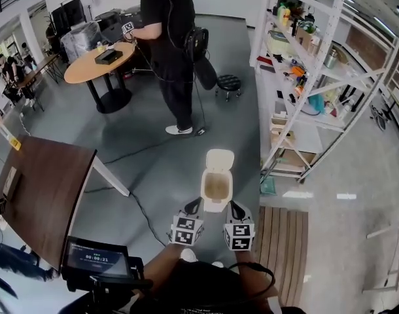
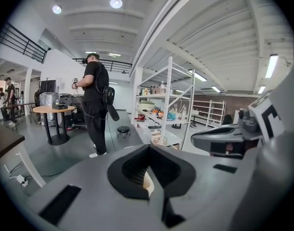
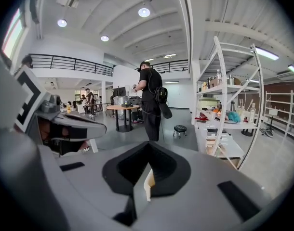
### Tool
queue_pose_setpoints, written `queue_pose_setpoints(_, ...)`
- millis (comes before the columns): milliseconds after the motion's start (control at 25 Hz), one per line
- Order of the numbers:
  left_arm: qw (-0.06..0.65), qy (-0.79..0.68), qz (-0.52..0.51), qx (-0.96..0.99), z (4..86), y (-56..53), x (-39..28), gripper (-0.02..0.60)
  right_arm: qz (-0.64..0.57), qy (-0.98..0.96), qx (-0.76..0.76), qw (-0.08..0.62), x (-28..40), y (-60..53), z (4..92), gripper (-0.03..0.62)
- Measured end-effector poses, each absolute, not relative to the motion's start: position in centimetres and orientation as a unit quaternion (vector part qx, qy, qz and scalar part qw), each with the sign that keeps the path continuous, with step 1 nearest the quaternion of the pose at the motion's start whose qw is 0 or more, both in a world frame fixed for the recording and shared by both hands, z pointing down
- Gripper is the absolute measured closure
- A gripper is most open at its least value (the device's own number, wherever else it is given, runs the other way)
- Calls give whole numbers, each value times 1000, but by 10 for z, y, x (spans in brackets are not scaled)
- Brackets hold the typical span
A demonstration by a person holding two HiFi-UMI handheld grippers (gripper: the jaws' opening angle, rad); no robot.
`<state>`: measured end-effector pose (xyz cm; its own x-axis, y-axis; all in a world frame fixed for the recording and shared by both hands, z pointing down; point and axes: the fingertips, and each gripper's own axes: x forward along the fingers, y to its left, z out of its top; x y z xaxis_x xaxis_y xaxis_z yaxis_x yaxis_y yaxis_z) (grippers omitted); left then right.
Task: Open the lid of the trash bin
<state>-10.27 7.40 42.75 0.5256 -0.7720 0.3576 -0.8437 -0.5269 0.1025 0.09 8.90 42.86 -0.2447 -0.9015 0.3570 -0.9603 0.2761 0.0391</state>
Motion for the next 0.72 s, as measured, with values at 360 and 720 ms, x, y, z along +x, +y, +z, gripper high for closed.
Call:
queue_pose_setpoints(360, 125, -485, 151, 852, 430, 121, -84, 583, 85, -796, 579, 156, 15, 130, 427, 592)
queue_pose_setpoints(720, 121, -493, 168, 845, 438, 150, -71, 583, 99, -806, 564, 148, 27, 149, 440, 594)
